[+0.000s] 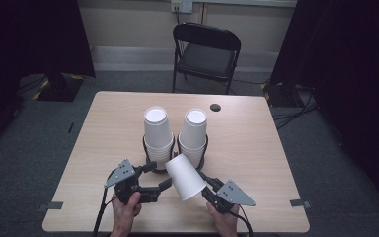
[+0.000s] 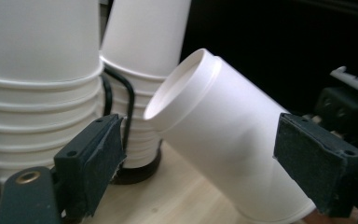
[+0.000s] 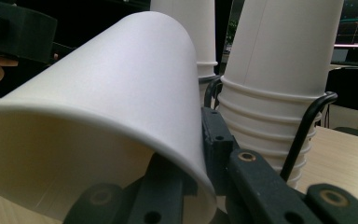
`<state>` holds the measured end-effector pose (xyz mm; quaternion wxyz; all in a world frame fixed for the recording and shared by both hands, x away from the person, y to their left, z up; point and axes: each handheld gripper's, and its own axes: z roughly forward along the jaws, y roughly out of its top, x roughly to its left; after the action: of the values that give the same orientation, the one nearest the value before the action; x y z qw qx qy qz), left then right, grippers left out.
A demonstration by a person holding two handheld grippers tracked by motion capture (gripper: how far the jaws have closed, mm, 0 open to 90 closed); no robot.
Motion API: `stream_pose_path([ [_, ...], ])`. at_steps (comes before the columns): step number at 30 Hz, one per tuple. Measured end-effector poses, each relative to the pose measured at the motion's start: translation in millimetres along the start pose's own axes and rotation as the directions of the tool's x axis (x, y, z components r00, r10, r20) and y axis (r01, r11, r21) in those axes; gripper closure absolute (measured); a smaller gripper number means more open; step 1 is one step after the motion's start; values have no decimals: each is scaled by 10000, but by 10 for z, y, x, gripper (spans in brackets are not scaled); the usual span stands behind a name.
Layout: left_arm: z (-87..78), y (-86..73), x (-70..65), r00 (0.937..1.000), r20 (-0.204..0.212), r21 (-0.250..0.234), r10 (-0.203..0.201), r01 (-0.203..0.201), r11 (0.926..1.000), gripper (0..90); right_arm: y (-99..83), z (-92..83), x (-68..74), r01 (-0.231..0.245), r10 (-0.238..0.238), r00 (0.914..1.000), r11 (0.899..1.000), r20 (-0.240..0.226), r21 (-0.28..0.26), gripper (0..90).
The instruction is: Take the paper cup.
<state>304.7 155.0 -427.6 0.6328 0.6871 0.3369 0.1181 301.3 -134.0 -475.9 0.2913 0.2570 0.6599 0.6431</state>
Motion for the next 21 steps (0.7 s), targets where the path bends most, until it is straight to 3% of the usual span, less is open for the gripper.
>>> stream_pose_path([
  [5, -14, -28, 26, 9985, -248, 81, 494, -492, 9988, 155, 14, -7, -16, -78, 76, 10000, 9984, 39, 567, 864],
  [10, -6, -76, 22, 9914, -730, 229, 1088, -1074, 9939, 159, 17, -13, -35, -213, 205, 9998, 9941, 84, 1061, 864],
  [11, 12, -115, 18, 9868, -924, 448, 1329, -1293, 9906, 159, 20, -18, -48, -284, 273, 9996, 9908, 106, 1321, 864],
  [21, 69, -240, 63, 9804, -803, 1105, 1801, -1708, 9791, 167, 82, -28, -113, -835, 804, 9965, 9670, 226, 2408, 863],
])
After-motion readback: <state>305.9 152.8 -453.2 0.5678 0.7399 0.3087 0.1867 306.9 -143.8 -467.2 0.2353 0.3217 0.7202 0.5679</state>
